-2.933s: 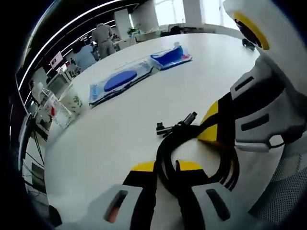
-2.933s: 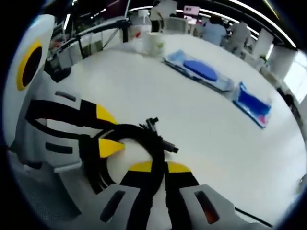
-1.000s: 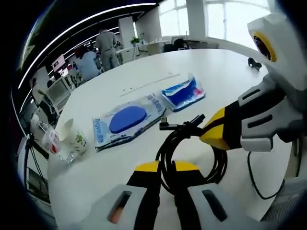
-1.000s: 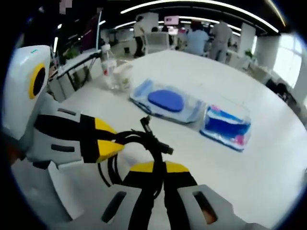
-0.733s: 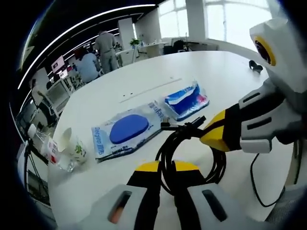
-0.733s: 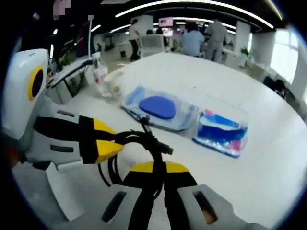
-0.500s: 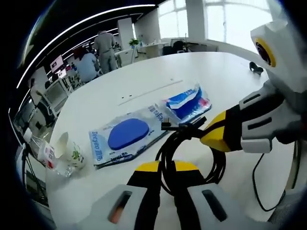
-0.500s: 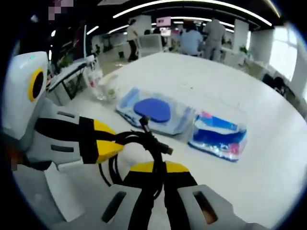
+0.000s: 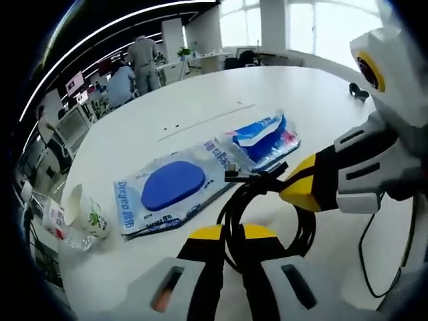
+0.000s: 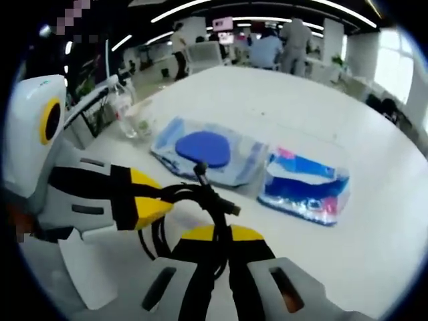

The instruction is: Arrange the tabletop items into an orderly group along one side of the table until the central work area is clear of visible clutter.

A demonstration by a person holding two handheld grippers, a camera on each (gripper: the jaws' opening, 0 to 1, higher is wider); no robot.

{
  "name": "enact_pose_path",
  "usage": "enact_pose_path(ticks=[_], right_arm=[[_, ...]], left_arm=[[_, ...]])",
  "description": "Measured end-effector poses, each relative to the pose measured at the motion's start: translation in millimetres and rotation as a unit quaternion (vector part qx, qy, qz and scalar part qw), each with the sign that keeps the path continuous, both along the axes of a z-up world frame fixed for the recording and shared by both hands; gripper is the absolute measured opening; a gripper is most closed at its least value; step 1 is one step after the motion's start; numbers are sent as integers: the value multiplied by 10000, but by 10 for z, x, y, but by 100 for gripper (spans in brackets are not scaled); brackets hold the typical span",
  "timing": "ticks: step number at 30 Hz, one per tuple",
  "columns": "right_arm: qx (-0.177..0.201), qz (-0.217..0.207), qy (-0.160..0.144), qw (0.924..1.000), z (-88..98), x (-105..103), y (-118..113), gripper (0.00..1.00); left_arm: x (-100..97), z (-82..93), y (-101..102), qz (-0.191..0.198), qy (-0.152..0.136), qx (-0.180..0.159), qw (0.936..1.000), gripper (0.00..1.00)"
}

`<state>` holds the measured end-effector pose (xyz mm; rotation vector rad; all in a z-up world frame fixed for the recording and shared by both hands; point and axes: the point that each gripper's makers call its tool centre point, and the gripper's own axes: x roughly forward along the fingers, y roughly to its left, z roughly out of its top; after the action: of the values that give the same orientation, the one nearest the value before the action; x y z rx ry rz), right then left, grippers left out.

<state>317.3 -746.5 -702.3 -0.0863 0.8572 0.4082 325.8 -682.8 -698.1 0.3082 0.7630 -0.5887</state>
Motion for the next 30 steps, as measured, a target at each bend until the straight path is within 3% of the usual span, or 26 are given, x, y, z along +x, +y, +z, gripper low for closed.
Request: enact_pose_path(ticks=[30], right_arm=[[-17,-34,463,9989,-352,54,-12,3]], left_arm=[[-9,-366,6,144,601,32,9981,8]])
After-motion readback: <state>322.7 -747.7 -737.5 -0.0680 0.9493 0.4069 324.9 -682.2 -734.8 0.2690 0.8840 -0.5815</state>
